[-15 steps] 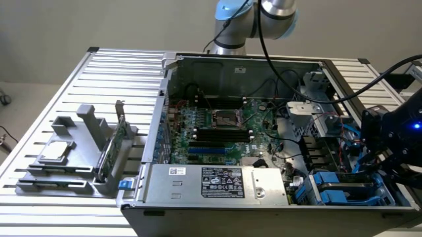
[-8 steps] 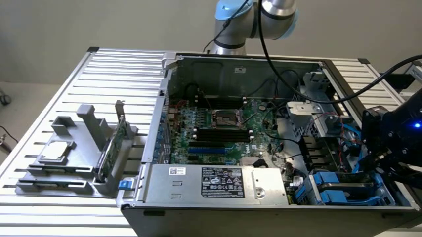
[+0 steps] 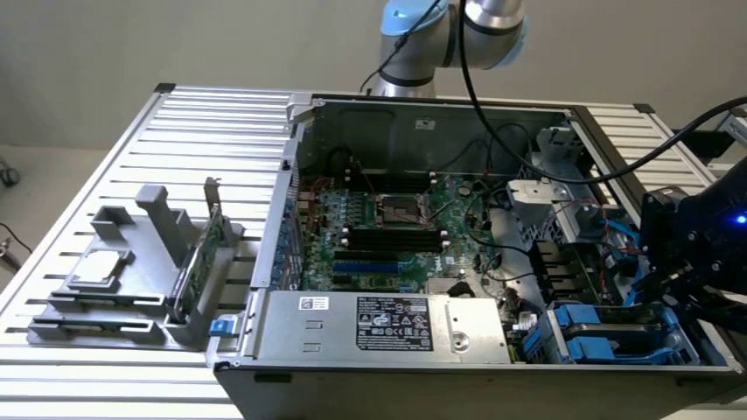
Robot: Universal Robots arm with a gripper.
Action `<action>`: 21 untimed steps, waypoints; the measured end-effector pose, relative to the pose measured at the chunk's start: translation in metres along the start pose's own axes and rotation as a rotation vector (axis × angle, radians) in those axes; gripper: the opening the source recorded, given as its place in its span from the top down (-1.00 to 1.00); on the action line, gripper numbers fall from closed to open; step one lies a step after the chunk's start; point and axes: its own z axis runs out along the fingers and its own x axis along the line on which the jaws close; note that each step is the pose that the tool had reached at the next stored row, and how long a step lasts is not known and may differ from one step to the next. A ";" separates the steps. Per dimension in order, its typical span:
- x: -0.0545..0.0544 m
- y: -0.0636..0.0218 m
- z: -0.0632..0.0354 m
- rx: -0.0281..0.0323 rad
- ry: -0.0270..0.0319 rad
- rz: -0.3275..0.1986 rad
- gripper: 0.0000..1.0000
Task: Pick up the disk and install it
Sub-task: 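Insert the first disk wire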
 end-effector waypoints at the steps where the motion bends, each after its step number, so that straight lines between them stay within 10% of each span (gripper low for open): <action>1: 0.000 0.0001 -0.0012 0.0039 0.0010 0.001 0.67; 12: 0.005 -0.0056 -0.0216 0.0174 0.0037 0.004 0.67; 21: 0.005 -0.0072 -0.0215 0.0662 -0.0214 0.023 0.67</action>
